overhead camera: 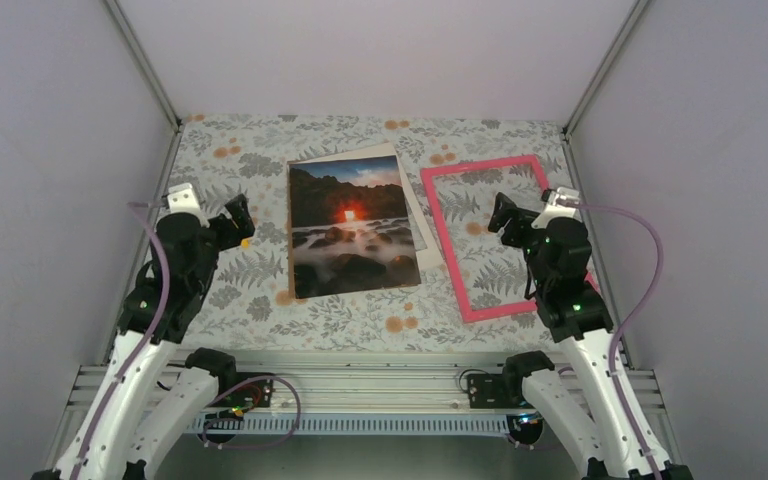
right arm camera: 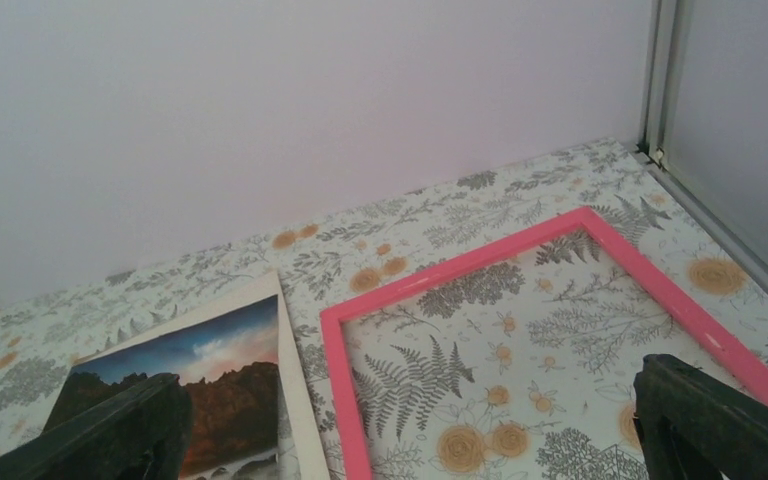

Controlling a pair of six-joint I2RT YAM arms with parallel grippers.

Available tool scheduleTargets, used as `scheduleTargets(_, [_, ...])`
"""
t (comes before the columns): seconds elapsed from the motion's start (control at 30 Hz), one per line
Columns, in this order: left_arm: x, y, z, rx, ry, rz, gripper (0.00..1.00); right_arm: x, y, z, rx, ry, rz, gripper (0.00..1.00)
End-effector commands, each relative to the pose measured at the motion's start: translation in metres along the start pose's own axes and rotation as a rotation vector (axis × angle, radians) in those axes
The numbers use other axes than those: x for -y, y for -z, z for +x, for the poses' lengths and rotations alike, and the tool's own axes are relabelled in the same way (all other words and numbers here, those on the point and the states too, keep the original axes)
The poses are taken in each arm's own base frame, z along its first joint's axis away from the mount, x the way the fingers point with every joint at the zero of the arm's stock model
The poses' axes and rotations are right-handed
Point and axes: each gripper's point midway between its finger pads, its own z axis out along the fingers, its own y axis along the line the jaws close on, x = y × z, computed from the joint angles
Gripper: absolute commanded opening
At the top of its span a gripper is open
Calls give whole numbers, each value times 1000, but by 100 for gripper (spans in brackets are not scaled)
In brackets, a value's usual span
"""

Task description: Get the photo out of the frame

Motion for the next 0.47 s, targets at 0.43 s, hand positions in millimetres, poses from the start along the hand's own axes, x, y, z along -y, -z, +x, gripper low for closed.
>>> scheduleTargets(0.43, [-8, -17, 16, -40, -25, -49, 100, 4, -5, 6, 20, -2, 4, 100])
